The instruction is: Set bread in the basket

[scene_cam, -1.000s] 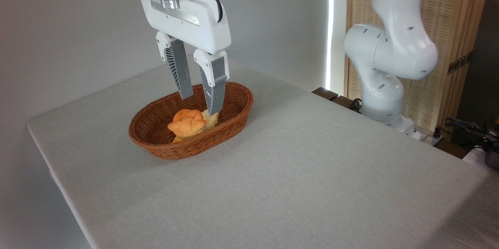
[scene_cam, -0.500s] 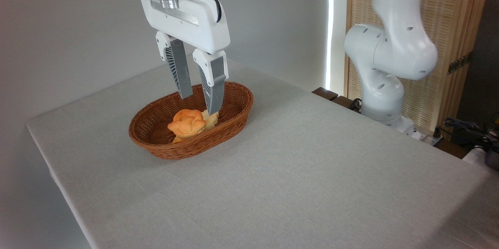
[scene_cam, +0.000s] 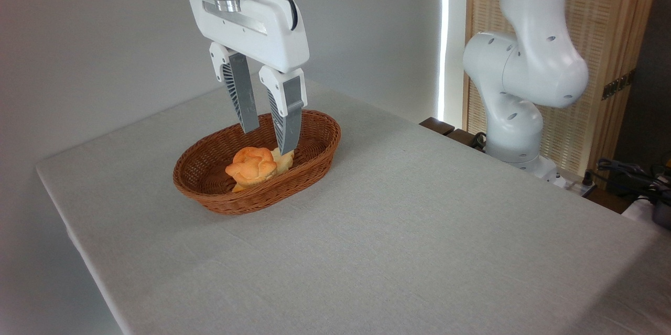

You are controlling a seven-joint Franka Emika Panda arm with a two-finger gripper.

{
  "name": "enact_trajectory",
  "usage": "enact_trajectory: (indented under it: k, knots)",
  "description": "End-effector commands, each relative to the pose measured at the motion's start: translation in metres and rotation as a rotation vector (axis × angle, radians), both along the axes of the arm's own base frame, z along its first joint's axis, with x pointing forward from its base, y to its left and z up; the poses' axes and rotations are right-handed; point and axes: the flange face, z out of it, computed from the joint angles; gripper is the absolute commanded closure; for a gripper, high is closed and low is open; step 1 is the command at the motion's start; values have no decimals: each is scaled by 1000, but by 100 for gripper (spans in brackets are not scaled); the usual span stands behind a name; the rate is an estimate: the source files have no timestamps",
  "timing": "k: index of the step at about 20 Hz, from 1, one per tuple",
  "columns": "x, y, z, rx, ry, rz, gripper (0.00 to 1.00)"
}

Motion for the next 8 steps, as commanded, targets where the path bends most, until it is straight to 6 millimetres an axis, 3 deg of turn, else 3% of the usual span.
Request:
enact_trajectory:
  k: [1, 8]
  knots:
    - [-1, 3, 2, 7, 28, -90, 0]
    - [-2, 2, 3, 4, 30, -75, 0]
